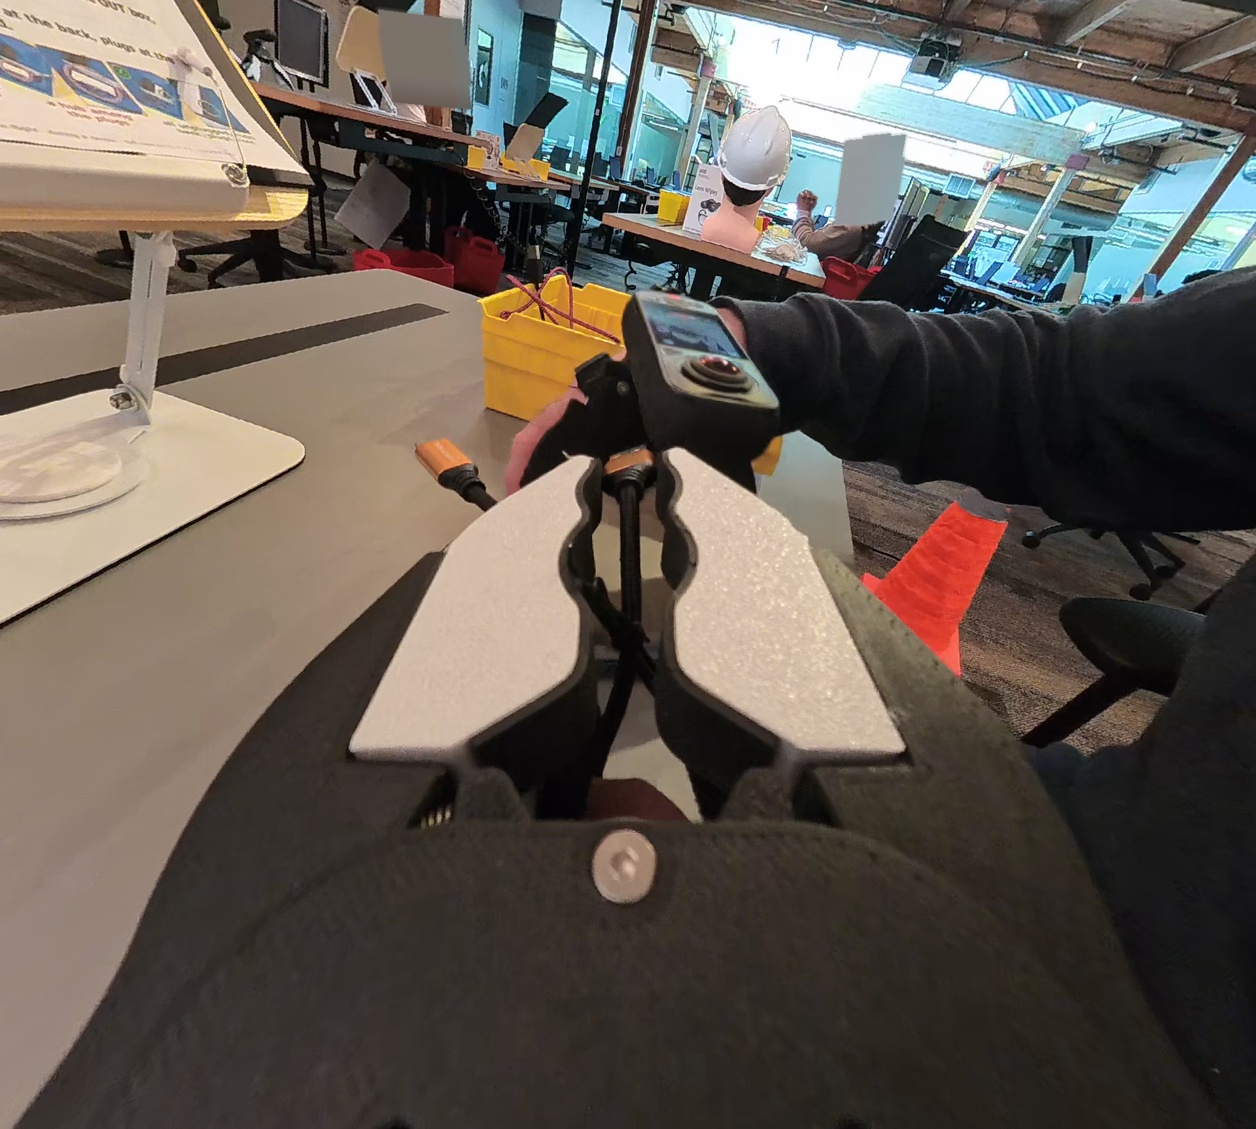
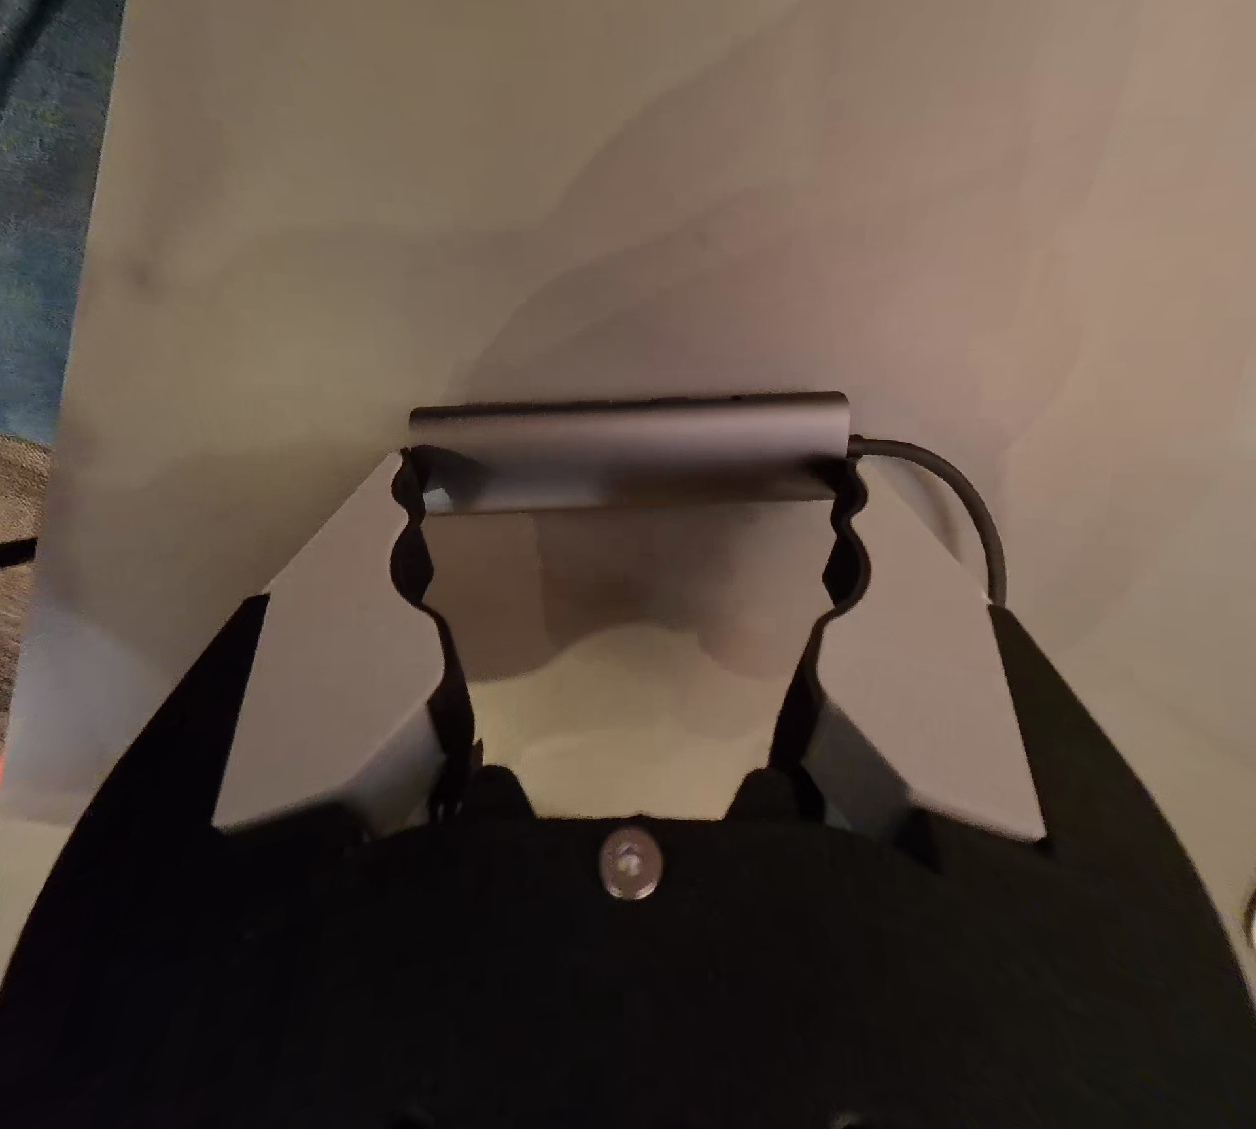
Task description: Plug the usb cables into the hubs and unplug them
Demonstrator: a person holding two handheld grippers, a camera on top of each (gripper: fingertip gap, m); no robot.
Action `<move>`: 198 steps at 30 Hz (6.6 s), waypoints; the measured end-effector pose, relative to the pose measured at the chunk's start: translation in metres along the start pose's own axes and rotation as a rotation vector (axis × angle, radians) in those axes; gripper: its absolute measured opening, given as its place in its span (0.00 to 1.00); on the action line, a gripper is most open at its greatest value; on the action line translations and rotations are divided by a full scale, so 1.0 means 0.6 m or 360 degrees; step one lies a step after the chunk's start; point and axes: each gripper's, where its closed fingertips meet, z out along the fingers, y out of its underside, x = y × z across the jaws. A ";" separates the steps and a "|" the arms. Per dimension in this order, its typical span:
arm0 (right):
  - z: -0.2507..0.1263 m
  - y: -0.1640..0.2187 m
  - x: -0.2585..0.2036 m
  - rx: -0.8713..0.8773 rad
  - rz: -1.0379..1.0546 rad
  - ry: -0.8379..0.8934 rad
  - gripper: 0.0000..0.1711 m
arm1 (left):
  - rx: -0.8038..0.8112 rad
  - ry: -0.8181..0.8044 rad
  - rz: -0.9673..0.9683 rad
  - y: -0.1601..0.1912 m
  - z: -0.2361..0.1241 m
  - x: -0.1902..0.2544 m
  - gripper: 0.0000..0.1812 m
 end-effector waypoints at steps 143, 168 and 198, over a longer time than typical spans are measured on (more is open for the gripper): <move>-0.223 -0.127 0.012 0.0621 0.0284 0.0041 0.68 | 0.0366 0.0156 -0.0014 -0.016 0.048 0.030 0.08; -0.205 -0.098 0.021 0.0361 0.0291 0.0181 0.68 | 0.0031 -0.0110 0.0226 0.009 0.065 0.019 0.08; -0.248 -0.134 0.005 0.0952 0.0358 0.0035 0.68 | 0.0481 0.0091 0.0041 -0.026 0.052 0.038 0.09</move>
